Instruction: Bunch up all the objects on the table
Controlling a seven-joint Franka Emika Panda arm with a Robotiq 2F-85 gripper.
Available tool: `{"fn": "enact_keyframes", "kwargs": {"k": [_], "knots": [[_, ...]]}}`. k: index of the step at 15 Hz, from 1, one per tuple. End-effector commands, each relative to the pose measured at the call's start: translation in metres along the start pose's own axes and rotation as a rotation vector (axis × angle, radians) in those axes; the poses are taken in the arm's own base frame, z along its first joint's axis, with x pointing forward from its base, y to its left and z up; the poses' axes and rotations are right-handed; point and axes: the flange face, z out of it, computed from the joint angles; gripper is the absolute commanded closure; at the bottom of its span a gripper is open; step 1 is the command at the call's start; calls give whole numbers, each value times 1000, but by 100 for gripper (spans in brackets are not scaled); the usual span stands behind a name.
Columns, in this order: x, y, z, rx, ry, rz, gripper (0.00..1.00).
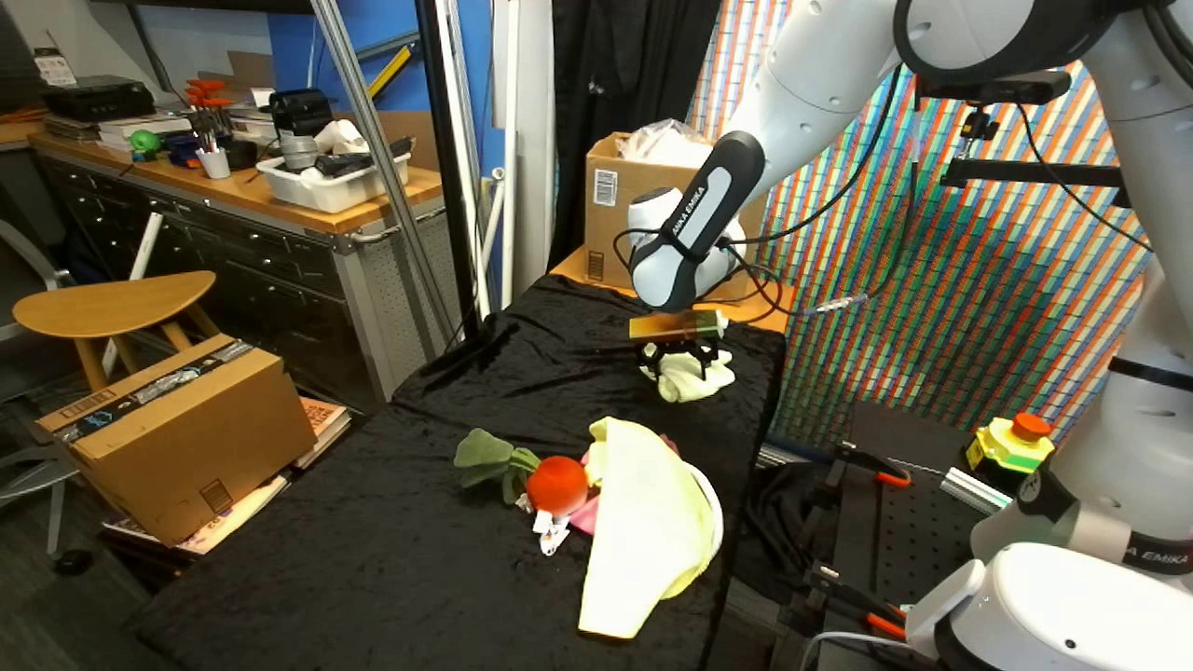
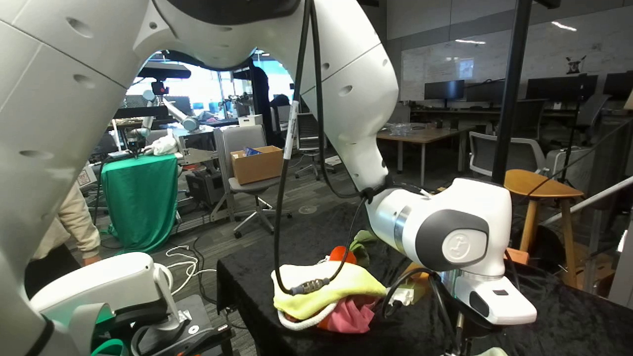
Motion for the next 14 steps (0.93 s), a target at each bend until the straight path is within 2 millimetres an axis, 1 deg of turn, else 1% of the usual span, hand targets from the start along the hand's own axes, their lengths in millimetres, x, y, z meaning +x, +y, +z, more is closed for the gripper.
{"fn": "enact_keyframes", "kwargs": {"k": [1, 7, 9, 10, 11, 14], "knots": [[4, -6, -5, 5, 4, 14, 47], [5, -8, -8, 16, 9, 13, 90], [4, -8, -12, 20, 13, 9, 94], [4, -9, -15, 27, 16, 2, 94], [4, -9, -19, 32, 22, -2, 92], [-2, -13, -41, 70, 66, -43, 93]]}}
